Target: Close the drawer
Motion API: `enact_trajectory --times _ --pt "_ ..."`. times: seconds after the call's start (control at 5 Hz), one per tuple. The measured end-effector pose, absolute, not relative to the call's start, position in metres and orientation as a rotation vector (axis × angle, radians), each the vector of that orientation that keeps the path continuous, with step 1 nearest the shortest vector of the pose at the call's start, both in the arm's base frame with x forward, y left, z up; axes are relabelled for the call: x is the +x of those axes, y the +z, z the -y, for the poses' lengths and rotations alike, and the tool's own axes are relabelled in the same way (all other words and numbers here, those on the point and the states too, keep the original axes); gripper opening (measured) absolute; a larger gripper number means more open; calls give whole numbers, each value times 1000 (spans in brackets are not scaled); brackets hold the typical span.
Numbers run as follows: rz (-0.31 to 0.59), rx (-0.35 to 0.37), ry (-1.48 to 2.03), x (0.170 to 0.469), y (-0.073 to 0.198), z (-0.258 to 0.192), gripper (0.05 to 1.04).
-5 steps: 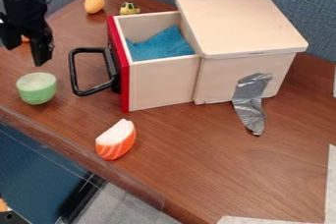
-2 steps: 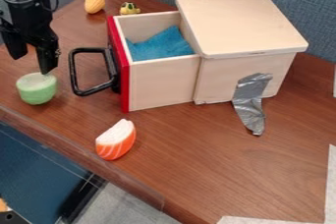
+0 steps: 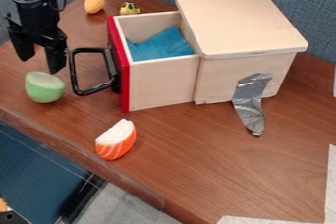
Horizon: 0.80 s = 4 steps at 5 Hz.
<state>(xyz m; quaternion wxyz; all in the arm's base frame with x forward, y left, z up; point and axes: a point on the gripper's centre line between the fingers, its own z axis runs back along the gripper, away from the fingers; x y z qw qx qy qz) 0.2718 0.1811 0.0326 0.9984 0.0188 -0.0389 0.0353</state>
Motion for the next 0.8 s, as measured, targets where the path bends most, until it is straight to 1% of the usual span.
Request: enact_trajectory --times 0.2,0.4,0.6,0.8 --pt "83 24 95 277 30 -179 1001" --pt "65 19 100 285 20 -173 1001" --pt "65 18 101 292 20 -167 1001" --pt "55 8 121 292 15 -166 1001"
